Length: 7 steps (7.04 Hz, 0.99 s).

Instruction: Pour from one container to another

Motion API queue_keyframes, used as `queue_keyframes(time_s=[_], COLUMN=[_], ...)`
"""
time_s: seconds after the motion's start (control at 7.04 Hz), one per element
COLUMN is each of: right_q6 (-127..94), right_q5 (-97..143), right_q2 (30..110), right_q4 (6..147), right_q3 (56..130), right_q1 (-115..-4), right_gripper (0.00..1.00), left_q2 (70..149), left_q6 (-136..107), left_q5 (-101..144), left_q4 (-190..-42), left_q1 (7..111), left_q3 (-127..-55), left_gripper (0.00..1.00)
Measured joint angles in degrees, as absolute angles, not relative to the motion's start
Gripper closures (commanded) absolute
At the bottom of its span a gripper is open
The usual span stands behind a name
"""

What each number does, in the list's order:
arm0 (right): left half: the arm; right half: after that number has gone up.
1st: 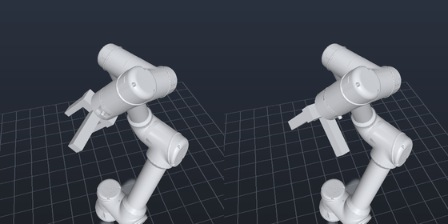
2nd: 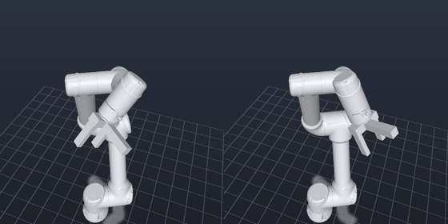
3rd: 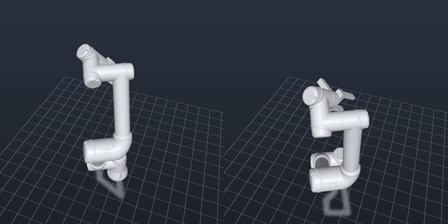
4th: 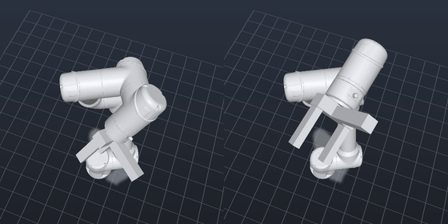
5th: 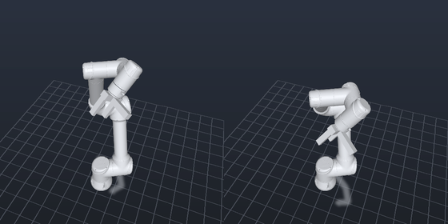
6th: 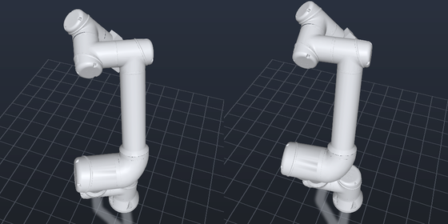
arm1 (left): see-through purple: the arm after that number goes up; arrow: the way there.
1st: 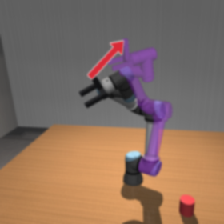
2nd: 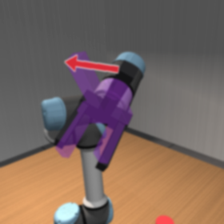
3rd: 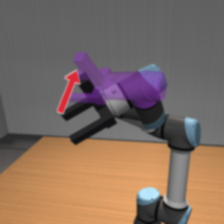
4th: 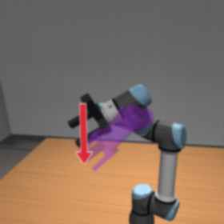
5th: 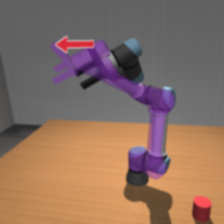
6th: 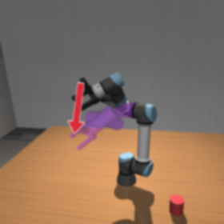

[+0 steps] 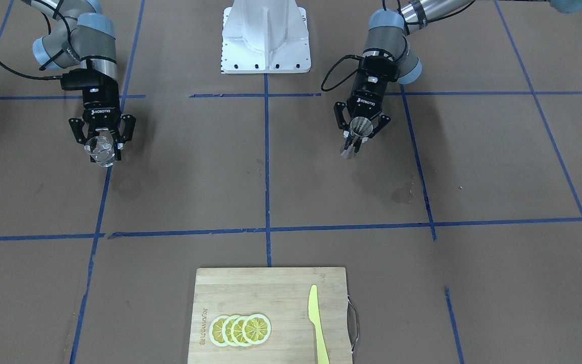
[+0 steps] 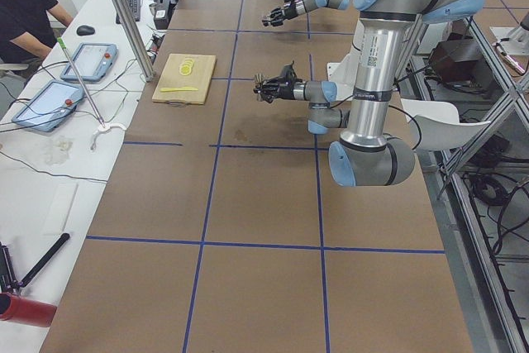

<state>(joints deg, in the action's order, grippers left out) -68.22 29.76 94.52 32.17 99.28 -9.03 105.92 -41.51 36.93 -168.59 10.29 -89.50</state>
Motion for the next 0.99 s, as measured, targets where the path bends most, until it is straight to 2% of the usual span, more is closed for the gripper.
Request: queue_keyframes(time_s=[0.43,0.99], right_q6=[-65.0,-55.6], right_q5=[29.3,26.1], right_q2=[93.4,84.8], right_q4=[32.3,32.5], right_q3=[103.6,105.8], right_q1=[-6.7,0.8], right_gripper=[0.97,0.96], left_q2=[110.1,112.4], left_q6=[-35.6,-29.4], left_q5=[42.2,46.7], left_q4=[-168.8,-173.1], left_q1=[9.7,8.9], left_q3=[-89.0,-86.3], left_gripper=[1.00,1.00])
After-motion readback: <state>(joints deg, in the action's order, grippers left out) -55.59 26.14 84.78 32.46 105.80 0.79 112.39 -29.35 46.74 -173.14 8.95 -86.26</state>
